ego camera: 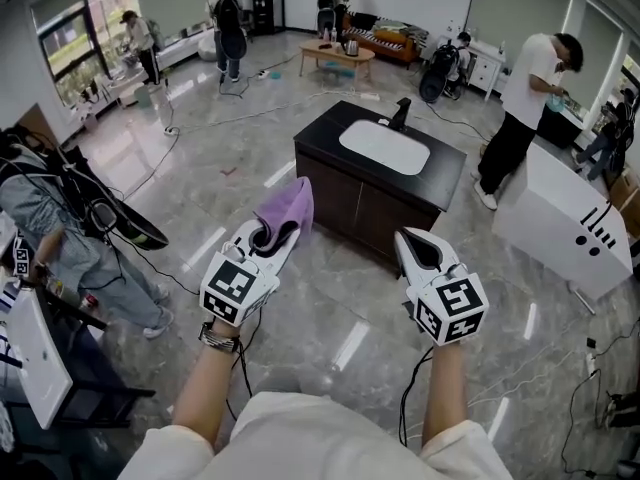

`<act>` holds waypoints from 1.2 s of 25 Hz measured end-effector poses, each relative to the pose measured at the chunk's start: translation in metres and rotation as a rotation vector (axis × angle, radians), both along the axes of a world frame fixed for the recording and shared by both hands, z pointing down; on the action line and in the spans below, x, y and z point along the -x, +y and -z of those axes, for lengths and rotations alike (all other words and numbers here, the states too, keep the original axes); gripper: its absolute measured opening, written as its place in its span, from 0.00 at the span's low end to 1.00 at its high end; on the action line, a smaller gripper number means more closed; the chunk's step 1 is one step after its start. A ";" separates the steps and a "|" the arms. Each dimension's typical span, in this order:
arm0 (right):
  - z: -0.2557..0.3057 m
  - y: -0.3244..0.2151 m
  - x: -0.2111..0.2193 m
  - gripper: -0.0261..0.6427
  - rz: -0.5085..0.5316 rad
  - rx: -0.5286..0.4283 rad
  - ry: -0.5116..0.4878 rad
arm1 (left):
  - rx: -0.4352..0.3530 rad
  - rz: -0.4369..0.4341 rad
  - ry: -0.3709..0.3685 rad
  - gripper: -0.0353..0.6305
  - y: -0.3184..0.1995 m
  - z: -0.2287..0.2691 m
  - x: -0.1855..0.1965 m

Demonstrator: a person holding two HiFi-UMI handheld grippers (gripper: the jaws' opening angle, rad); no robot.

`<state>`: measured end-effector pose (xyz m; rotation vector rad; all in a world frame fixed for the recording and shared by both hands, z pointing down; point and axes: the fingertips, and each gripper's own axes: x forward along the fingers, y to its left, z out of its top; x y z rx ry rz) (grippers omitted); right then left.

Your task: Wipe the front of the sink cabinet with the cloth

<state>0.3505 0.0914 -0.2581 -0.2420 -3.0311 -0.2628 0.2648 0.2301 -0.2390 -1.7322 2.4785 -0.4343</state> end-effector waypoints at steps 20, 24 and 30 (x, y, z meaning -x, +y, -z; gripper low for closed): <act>-0.001 -0.047 0.100 0.05 -0.035 0.010 0.000 | -0.024 -0.002 0.018 0.13 -0.044 -0.007 0.106; 0.008 -0.057 0.145 0.05 -0.043 0.011 -0.006 | -0.020 -0.009 0.020 0.13 -0.055 -0.004 0.153; 0.009 -0.061 0.199 0.05 -0.045 0.006 -0.002 | -0.018 -0.016 0.026 0.13 -0.060 -0.006 0.206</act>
